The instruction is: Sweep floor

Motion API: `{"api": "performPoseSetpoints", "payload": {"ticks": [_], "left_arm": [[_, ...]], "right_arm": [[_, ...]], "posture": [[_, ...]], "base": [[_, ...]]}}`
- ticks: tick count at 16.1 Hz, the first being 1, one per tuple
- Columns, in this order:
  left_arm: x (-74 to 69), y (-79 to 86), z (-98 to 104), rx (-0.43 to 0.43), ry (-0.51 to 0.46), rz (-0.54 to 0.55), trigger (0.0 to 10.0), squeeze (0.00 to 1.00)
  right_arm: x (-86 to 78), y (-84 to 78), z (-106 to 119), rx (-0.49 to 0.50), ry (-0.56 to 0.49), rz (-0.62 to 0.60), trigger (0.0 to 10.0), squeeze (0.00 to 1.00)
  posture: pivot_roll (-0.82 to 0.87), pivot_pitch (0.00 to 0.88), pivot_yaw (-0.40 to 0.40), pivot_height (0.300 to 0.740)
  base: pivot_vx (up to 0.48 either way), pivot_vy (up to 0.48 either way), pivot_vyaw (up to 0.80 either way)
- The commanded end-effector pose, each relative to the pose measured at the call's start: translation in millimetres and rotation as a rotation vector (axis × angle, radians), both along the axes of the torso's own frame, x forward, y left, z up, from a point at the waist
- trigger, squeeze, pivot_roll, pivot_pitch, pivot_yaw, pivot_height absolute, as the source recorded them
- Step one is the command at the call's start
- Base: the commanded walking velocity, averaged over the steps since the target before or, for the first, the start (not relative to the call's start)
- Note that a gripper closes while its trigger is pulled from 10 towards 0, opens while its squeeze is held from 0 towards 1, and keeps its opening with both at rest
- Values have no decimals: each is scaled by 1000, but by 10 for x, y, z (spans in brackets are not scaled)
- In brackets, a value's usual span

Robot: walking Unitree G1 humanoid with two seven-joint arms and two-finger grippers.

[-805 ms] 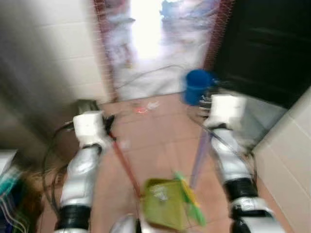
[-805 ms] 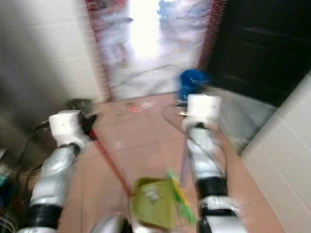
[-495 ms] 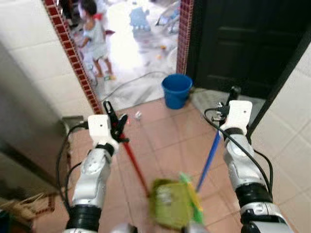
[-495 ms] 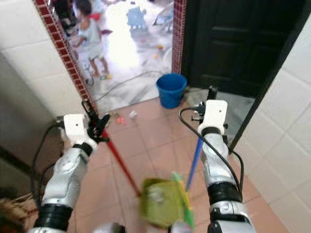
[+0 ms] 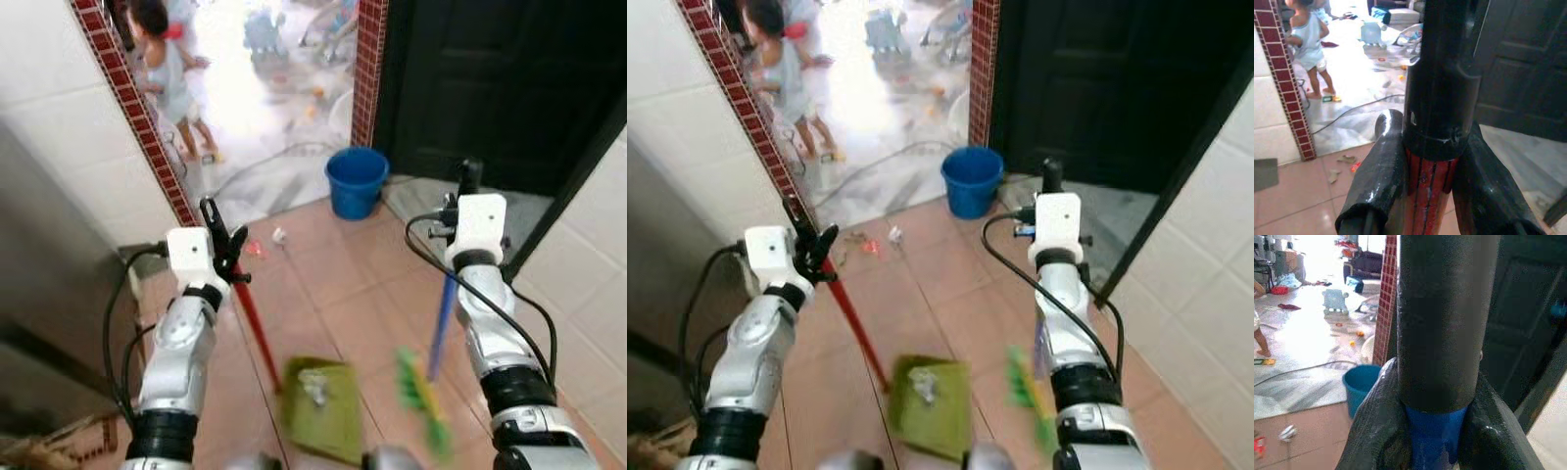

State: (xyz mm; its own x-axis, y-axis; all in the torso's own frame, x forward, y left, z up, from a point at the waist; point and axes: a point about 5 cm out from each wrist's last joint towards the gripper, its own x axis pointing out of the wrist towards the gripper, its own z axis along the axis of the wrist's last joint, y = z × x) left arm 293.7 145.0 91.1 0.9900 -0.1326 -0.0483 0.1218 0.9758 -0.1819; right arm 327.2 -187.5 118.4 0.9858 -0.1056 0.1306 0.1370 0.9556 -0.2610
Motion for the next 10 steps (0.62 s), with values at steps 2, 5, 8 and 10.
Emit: {"api": "performPoseSetpoints", "payload": {"ticks": [2,5,8,10], "left_arm": [[54,59,192,-22,-85,16,10000,0],[44,47,190,-21,-87,16,10000,0],[34,30,203,-26,-91,15,10000,0],[47,35,231,-26,-103,23,10000,0]], "right_arm": [[58,225,287,-50,-142,81,10000,0],[44,242,262,-48,-136,88,10000,0],[38,264,236,-51,-129,91,10000,0],[38,278,236,-52,-129,98,10000,0]], "posture": [[-73,9,36,740],[-69,11,38,740],[-67,9,39,740],[-67,8,40,740]], "base": [[373,302,0],[449,0,0],[480,0,0],[480,0,0]]}}
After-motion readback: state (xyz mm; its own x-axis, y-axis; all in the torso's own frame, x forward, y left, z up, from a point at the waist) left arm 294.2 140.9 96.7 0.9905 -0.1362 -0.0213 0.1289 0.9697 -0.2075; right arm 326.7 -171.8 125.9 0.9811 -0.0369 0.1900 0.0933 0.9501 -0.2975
